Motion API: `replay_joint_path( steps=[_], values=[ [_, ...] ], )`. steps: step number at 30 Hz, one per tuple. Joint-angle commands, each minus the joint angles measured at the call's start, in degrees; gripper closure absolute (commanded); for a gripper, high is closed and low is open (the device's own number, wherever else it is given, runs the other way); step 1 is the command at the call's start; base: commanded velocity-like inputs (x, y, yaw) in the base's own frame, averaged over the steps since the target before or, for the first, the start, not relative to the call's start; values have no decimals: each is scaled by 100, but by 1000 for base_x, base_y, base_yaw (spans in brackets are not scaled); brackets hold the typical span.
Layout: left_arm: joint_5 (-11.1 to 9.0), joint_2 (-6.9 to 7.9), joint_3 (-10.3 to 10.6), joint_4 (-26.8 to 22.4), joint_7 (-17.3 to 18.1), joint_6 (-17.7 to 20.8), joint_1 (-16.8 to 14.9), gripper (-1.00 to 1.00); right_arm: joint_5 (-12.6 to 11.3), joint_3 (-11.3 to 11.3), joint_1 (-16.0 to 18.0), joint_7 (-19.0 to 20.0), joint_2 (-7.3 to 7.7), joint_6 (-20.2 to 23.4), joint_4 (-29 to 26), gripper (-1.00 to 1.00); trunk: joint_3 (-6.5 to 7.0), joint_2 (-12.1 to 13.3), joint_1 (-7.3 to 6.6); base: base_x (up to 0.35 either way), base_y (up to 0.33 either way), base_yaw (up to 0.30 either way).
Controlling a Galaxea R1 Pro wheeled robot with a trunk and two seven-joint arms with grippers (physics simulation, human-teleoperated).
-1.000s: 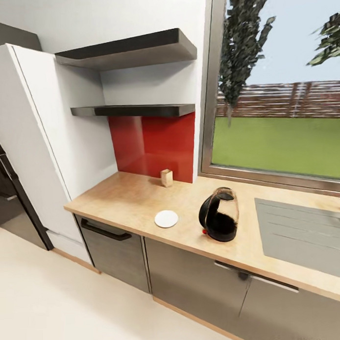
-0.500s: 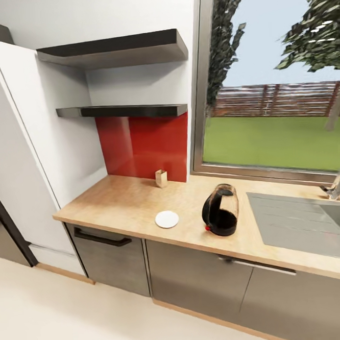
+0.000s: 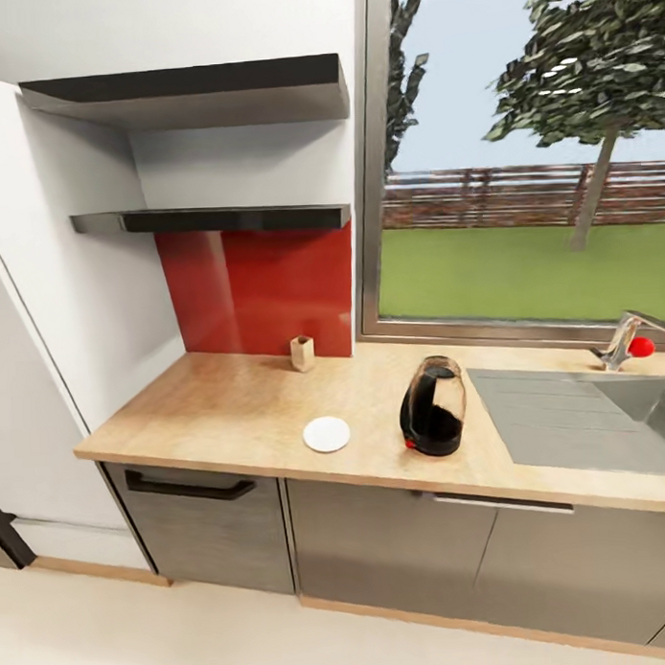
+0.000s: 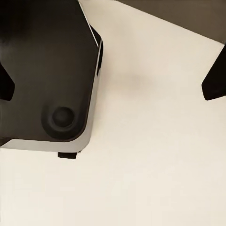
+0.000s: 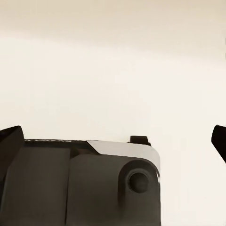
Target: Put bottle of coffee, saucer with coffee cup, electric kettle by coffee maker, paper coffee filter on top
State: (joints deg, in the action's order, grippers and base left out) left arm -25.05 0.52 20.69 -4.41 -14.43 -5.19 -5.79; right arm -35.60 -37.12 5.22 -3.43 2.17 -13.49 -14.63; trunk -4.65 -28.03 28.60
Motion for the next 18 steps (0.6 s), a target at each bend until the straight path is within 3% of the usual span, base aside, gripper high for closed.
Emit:
replay_joint_path(
  steps=[1, 7, 18],
  values=[
    [-53, -3, 49, -6, -16, -14, -1, -100, -35, -49, 5, -35, 3, -14, -5, -100, -11, -10, 4, 161, 325, -266],
    [-53, -12, 32, 1, -16, -14, -1, -100, -35, -49, 5, -35, 3, -14, -5, -100, -11, -10, 4, 117, 326, -266],
    [-53, -38, 13, 2, -16, -17, -1, -100, -35, -58, 5, -35, 3, -13, -5, -100, -11, -10, 4, 7, 337, -266]
  ],
)
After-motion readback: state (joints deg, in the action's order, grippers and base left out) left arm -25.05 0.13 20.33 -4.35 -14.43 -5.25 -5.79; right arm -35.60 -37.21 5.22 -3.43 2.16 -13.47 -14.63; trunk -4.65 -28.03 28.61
